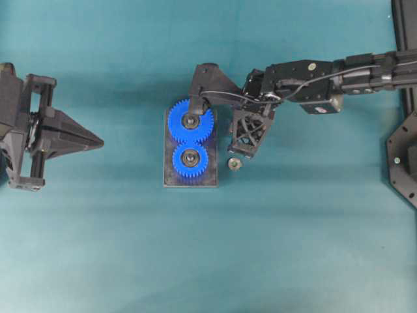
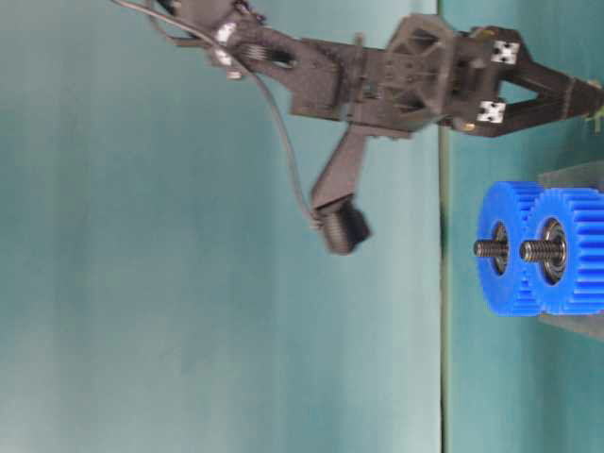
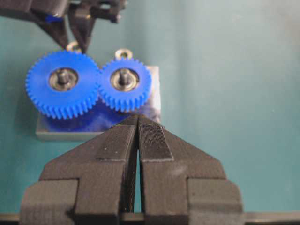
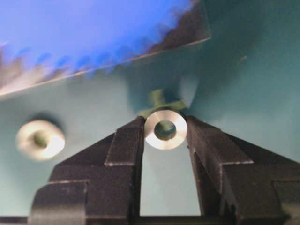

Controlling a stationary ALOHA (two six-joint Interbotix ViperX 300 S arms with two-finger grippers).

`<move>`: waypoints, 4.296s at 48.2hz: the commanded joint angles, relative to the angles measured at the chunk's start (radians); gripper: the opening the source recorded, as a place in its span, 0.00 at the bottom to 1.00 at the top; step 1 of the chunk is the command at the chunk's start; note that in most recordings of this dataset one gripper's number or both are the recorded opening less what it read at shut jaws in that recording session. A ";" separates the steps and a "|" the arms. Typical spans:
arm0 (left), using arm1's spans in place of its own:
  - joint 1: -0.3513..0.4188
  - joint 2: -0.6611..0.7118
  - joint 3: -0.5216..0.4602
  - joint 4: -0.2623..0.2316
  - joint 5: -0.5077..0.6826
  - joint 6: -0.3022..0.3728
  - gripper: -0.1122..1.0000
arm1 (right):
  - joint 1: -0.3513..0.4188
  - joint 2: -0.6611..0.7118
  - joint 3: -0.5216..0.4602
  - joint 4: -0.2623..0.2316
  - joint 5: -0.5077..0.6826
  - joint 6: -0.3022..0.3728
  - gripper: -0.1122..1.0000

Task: Insert the washer onto the shaft.
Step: 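Lower the right gripper and grasp the upper silver washer, then lift the washer and carry it over the upper blue gear's shaft, then lower the washer onto the upper gear shaft and release it, then move the right gripper to the lower silver washer and grasp it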

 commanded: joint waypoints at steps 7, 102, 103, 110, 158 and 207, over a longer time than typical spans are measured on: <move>-0.002 -0.003 -0.014 0.003 -0.005 -0.003 0.10 | 0.005 -0.087 -0.114 -0.002 0.074 0.005 0.37; -0.002 -0.021 0.006 0.003 -0.009 -0.008 0.10 | 0.031 0.100 -0.416 -0.015 0.232 -0.067 0.37; -0.002 -0.021 0.005 0.002 -0.011 -0.008 0.10 | 0.031 0.100 -0.416 -0.015 0.233 -0.069 0.37; -0.002 -0.021 0.006 0.002 -0.011 -0.008 0.10 | 0.029 0.100 -0.416 -0.014 0.245 -0.061 0.37; -0.002 -0.021 0.014 0.003 -0.011 -0.041 0.10 | 0.104 -0.175 -0.080 -0.008 0.215 0.021 0.74; -0.002 -0.021 0.009 0.002 -0.011 -0.041 0.10 | 0.187 0.003 0.048 -0.008 -0.107 0.023 0.73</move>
